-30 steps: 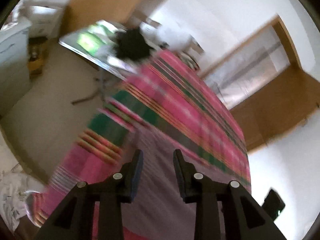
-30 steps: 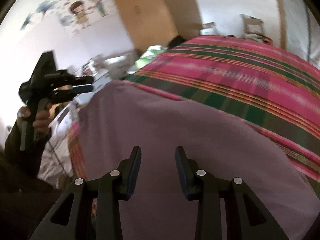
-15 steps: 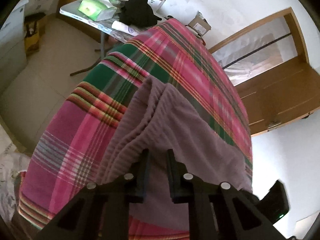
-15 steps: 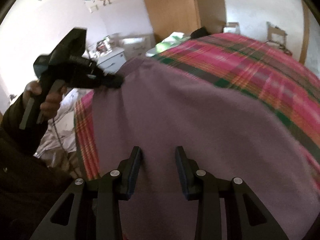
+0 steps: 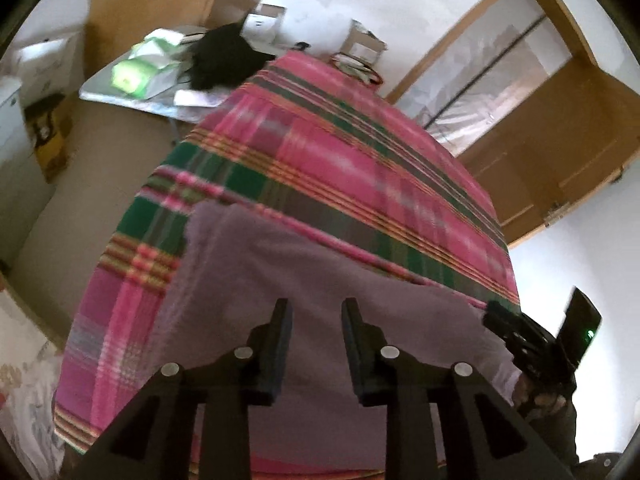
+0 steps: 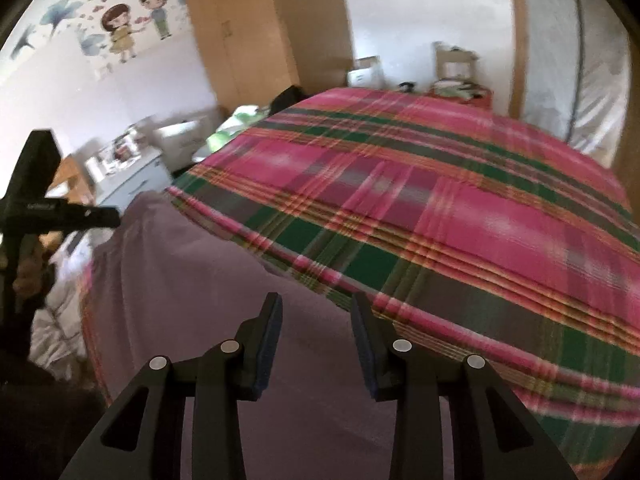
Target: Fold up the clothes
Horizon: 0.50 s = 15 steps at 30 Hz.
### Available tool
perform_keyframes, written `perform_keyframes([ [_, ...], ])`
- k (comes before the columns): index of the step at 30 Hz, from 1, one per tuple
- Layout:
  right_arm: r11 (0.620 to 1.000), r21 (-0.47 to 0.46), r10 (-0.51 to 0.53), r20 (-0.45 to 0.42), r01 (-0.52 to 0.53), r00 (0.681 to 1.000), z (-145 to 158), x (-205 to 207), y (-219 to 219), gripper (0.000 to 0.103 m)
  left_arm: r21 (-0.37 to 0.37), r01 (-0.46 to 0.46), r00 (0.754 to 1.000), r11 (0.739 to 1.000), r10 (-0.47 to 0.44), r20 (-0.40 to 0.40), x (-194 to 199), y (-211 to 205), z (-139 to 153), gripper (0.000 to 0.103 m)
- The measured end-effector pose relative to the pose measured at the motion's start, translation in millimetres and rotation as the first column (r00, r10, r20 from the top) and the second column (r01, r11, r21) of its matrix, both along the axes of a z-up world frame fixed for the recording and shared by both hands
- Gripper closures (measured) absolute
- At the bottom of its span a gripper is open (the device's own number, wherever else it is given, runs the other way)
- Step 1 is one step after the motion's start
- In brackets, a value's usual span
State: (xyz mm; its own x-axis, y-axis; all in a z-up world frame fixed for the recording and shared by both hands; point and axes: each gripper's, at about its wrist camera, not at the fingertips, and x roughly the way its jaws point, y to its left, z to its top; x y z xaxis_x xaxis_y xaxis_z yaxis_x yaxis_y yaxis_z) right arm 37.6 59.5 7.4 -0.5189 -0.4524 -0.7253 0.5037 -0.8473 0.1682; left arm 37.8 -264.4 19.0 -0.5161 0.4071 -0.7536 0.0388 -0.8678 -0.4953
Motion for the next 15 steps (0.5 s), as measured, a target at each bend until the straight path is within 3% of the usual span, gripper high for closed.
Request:
perform_keyframes([
  [5, 0.996, -0.041, 0.085, 0.095, -0.081, 0.992, -17, -18, 1, 0.066, 0.023, 0.092, 0.995, 0.996, -0.092, 0.030, -25, 34, -5, 0.075],
  [13, 0.982, -0.103, 0.176, 0.158, -0.161, 0.972, -24, -17, 1, 0.067, 0.026, 0.199, 0.977, 0.980, -0.200, 0.073, -52, 78, -19, 0.075],
  [14, 0.980, -0.104, 0.185, 0.161, -0.170, 0.969, -22, -16, 2, 0.068, 0.027, 0.208, 0.975, 0.978, -0.209, 0.075, -54, 82, -19, 0.075],
  [15, 0.980, -0.098, 0.187, 0.156, -0.174, 0.970, -21, -14, 2, 0.077, 0.029, 0.217, 0.973, 0.976, -0.218, 0.078, -57, 87, -20, 0.075],
])
